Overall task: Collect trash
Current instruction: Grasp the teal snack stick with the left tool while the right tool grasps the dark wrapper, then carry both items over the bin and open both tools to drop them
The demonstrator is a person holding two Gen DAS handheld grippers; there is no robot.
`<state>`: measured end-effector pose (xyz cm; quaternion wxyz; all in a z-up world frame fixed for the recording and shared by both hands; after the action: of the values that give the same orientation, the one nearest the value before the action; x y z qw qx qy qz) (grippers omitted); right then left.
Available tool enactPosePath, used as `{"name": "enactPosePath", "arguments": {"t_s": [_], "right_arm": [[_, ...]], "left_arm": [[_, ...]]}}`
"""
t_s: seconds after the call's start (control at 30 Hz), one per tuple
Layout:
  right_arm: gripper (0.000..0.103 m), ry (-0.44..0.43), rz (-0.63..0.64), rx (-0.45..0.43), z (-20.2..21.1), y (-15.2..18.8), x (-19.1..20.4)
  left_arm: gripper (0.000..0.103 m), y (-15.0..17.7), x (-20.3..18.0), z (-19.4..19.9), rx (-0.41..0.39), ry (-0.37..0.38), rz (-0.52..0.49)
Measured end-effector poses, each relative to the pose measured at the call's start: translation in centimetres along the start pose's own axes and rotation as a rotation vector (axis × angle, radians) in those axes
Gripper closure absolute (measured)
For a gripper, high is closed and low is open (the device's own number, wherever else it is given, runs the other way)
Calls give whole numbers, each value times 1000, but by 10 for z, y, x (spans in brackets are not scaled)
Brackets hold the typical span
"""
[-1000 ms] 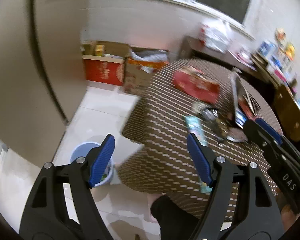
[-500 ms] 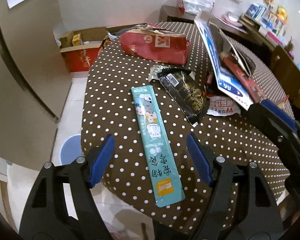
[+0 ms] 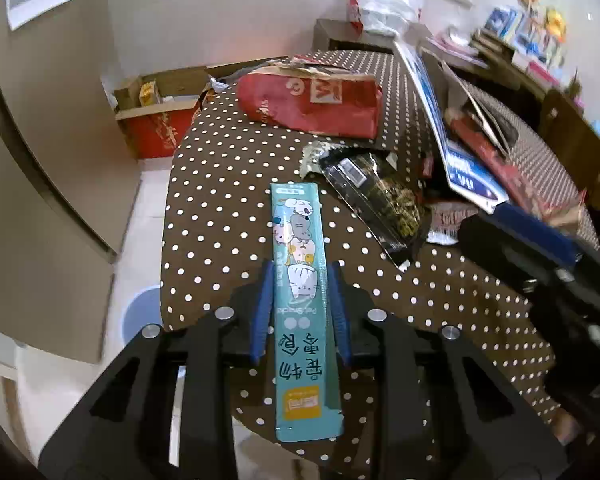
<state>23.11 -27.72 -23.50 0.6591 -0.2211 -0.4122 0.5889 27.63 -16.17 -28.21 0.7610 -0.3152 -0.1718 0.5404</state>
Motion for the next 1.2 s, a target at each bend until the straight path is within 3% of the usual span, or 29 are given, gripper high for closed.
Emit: {"name": "enactPosePath", "arguments": {"t_s": [0.23, 0.53, 0.7, 0.87, 1.03, 1.2], "right_arm": [[56, 4, 24, 66, -31, -1, 10], [56, 113, 101, 144, -67, -6, 15], [71, 128, 141, 174, -74, 2, 22], [82, 96, 125, 141, -60, 5, 33], [83, 0, 88, 77, -34, -4, 57], [83, -126, 107, 51, -20, -7, 111]], "left_arm": [[76, -14, 37, 10, -55, 1, 101], [76, -21, 53, 21, -98, -6, 141], [76, -19, 56, 24, -101, 6, 149], [76, -18, 64, 32, -115, 11, 168], [76, -14, 81, 44, -137, 11, 195], [76, -5, 114, 59, -158, -17, 244]]}}
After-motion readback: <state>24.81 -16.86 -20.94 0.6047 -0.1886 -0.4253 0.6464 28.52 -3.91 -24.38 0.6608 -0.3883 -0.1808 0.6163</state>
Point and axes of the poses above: each gripper's, at about its wrist camera, not at the fingertips, and z roughly against the way its jaws point, x to its left, y to its underside, the point moved 10 cm from there along -z, roughly the way its jaws point, and after that the axes turned 5 degrees about -x, right-handed, at the moved point
